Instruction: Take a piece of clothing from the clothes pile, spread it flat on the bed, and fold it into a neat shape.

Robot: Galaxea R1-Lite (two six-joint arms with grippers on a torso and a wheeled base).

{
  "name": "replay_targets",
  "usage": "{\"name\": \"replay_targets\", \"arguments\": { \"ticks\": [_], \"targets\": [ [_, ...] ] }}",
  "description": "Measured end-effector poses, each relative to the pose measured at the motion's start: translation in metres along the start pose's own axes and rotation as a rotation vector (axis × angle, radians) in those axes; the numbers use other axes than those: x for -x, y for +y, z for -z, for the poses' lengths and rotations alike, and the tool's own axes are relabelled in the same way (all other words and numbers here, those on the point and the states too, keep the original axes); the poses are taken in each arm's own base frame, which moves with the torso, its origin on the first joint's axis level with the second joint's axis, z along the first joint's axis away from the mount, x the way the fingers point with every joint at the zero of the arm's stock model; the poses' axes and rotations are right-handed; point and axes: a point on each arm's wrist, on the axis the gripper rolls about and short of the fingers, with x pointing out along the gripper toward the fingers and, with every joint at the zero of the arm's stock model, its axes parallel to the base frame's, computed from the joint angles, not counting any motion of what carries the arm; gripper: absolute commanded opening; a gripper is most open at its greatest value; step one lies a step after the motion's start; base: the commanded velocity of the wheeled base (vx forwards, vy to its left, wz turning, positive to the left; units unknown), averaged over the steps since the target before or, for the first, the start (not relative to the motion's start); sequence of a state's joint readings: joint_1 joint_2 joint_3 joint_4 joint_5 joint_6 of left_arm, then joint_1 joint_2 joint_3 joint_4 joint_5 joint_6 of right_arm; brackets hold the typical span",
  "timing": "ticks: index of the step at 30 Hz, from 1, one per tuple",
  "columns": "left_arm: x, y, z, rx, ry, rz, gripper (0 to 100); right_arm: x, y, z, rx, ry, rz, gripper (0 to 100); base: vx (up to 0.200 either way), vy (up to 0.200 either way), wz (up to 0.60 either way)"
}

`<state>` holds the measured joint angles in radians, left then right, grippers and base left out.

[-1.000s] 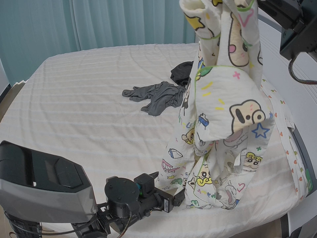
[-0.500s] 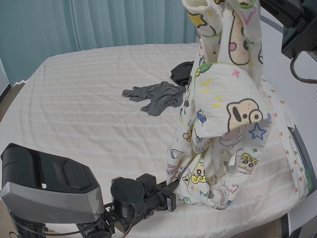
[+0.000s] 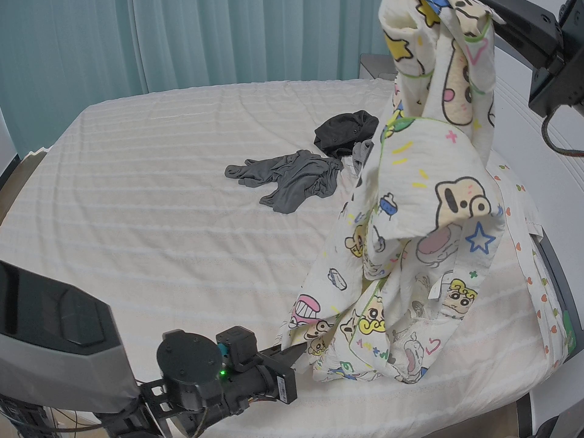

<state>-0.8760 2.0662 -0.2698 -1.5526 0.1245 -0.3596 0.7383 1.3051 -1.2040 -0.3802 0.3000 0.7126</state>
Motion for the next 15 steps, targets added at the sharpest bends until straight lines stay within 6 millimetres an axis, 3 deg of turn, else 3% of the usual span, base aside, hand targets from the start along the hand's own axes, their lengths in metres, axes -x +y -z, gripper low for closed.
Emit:
{"name": "replay_targets", "arguments": {
  "ticks": [15],
  "targets": [
    [0.037,0.022,-0.049,0.046,-0.176,-0.059,0,0.031,-0.028,-0.015,0.041,-0.045,0.117,0,0.000,0.000,0.00]
  ]
}}
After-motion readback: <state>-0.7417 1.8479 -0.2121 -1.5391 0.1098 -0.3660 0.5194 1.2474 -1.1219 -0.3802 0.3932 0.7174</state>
